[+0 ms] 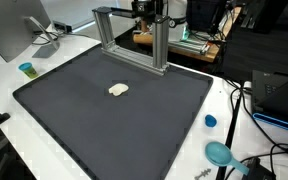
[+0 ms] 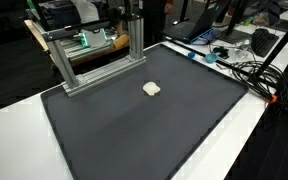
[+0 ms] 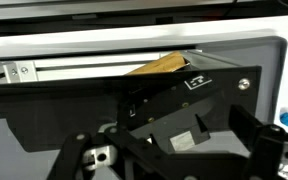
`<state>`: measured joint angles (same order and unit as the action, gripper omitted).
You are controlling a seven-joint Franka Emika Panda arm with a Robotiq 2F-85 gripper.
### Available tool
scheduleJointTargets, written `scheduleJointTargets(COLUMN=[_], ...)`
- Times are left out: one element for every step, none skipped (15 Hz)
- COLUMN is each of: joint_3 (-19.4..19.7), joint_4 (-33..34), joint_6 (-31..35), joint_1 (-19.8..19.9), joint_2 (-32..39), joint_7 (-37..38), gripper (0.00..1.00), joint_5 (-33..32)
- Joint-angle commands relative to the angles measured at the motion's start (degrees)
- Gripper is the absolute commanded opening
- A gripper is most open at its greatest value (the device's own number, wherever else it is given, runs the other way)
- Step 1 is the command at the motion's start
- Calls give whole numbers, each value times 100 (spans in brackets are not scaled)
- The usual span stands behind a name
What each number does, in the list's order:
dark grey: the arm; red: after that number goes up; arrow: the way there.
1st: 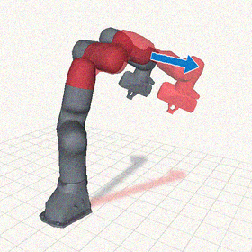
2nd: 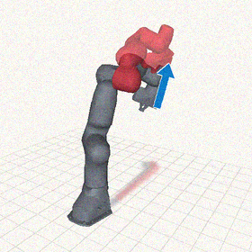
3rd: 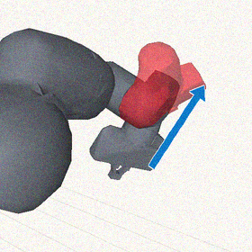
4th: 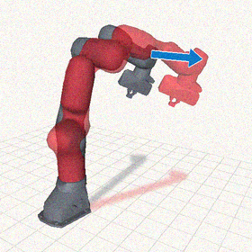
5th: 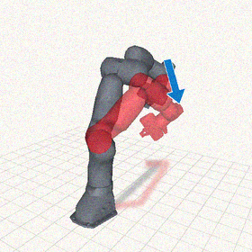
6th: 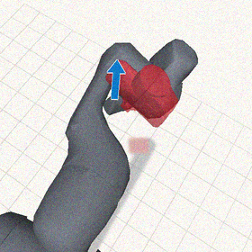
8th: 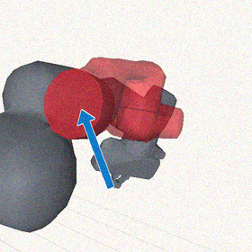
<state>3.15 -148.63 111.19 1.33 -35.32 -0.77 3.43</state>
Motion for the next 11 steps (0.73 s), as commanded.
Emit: scheduleJointTargets(joint_3=[111, 124, 146, 171, 198, 240, 322, 383, 488, 309, 379], joint_4=[98, 40, -56, -187, -316, -518, -652, -706, -775, -386, -476], joint_6=[-203, -169, -98, 12, 154, 414, 557, 692, 801, 548, 615], joint_1=[49, 84, 121, 153, 186, 234, 288, 319, 387, 298, 343], joint_2=[-123, -245, -413, -626, -844, -1155, -1405, -1559, -1757, -1107, -1311], joint_7=[-30, -9, -17, -72, -131, -201, -229, -233, -255, -103, -132], gripper=[100, 100, 100, 100, 100, 100, 100, 100, 100, 100, 100], joint_5=[168, 148, 123, 94, 65, 37, 67, 108, 122, 43, 45])
